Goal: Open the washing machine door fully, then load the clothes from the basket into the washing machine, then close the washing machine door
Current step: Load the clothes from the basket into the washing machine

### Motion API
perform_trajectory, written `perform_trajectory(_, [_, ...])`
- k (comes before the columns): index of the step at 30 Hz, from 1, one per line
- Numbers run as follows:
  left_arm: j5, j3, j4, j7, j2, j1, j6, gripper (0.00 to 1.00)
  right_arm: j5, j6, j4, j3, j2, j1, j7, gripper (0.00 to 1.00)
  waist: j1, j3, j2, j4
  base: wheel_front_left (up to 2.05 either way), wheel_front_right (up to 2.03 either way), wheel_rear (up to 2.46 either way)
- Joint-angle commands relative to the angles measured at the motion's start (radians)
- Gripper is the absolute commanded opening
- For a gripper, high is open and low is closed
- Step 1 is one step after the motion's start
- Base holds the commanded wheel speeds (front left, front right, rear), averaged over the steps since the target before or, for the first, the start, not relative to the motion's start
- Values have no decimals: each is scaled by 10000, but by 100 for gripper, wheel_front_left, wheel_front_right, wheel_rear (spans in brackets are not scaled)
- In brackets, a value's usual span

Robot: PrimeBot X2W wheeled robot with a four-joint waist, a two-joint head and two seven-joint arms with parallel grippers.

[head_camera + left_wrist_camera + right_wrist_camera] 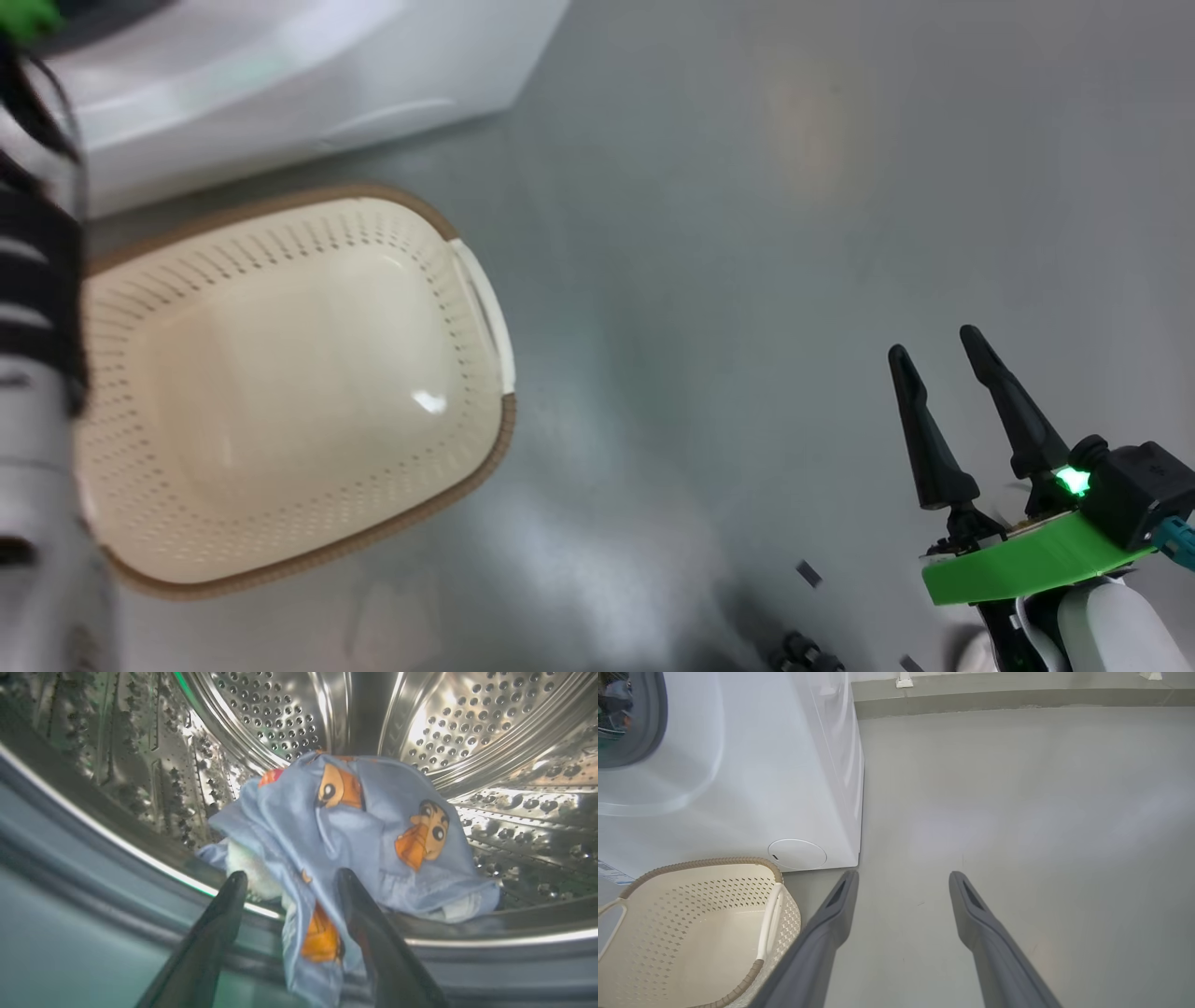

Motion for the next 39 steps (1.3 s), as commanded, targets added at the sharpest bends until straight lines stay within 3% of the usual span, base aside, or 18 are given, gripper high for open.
perform_trajectory(1, [-95, 168, -342, -117, 196, 670, -15, 100, -174, 16, -107, 139, -256, 312, -49, 100, 0, -969, -1, 750, 0, 0, 0])
perform_trajectory(9, [-407, 418, -1935, -196, -659, 3396, -634, 100, -535, 16, 27, 38, -246, 794, -49, 100, 0, -2753, -1, 1448, 0, 0, 0])
perform_trajectory(23, [-649, -21, -5383, -199, -1279, 8521, -1543, 100, -1165, 16, 221, 54, -25, 1901, -49, 100, 0, -5181, -1, 1983, 0, 0, 0])
perform_trajectory(31, [-1381, -1031, -6999, -200, -1303, 11307, -1532, 100, -1524, 16, 101, -146, -161, 2214, -49, 100, 0, -5985, -1, 2177, 0, 0, 0])
perform_trajectory(39, [-1381, -1715, -8042, -200, -1305, 12627, -1320, 100, -1699, 16, -43, -229, -229, 2265, -49, 100, 0, -6356, -1, 2513, 0, 0, 0])
